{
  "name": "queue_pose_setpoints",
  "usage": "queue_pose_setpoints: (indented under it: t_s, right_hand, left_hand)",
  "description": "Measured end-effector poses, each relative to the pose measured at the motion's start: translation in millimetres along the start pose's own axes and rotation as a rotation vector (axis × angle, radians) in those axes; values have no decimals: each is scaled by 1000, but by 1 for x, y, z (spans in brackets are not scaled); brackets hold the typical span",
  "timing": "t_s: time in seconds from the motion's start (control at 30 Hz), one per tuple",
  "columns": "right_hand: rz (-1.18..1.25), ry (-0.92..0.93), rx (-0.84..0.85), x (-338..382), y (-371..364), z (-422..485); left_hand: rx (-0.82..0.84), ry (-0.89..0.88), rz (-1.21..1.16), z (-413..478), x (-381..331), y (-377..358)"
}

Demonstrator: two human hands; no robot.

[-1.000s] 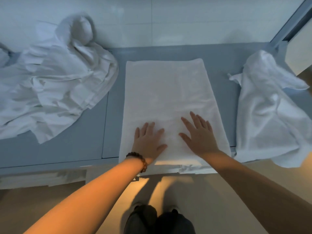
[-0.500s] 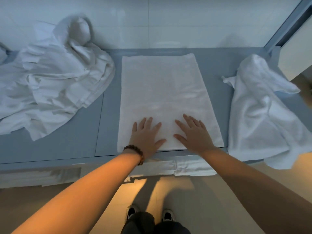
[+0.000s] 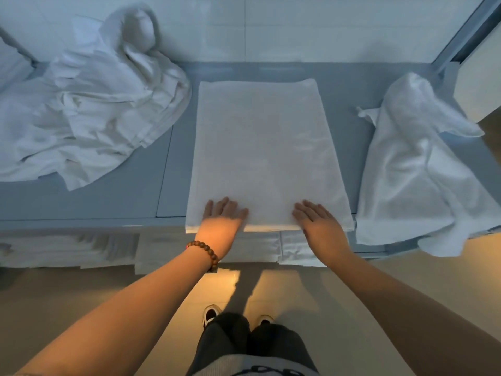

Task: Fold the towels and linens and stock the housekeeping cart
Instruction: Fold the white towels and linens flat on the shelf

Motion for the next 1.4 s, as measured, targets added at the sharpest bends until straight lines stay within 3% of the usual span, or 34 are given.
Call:
queue_pose_setpoints:
  t_s: [0.2,0.37,0.6,0.77,0.93,1.1,1.4]
  right_hand:
    - [138,-70,-163,-14,27,-12]
    - [196,-173,-263,-25,59,-12]
    - [134,-176,-408,-28,110,-20]
    - [28,-204,-527,-25,153,-33]
    - [-122,-108,-593,-18,188,-41]
    - [-206,44,-635,-26,216,-25]
    - [-95,22,-368,-70,176,67]
  left_hand:
    - [-321,-130,-211,-29,-3,40]
    - [-480,-81,-297,-44,0,77]
    - [-458,-172,-288,-67,-8,123]
    - [-591,-217,-199,-92,-2,161]
    - [-646,-307,-101,-115,4,200]
    - [-575,-396,-74,-111,20,228]
    - [-483,-127,-180,-6,72,214]
Point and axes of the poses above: each hand's wrist, its own z-axis towards the middle knuckle, its own y-axis out of the back of the hand, x = y × z, the point moved 5 cm from there along z, towards the middle knuckle, and after that the axes turned 10 degrees about -z, right-handed, at the moved point
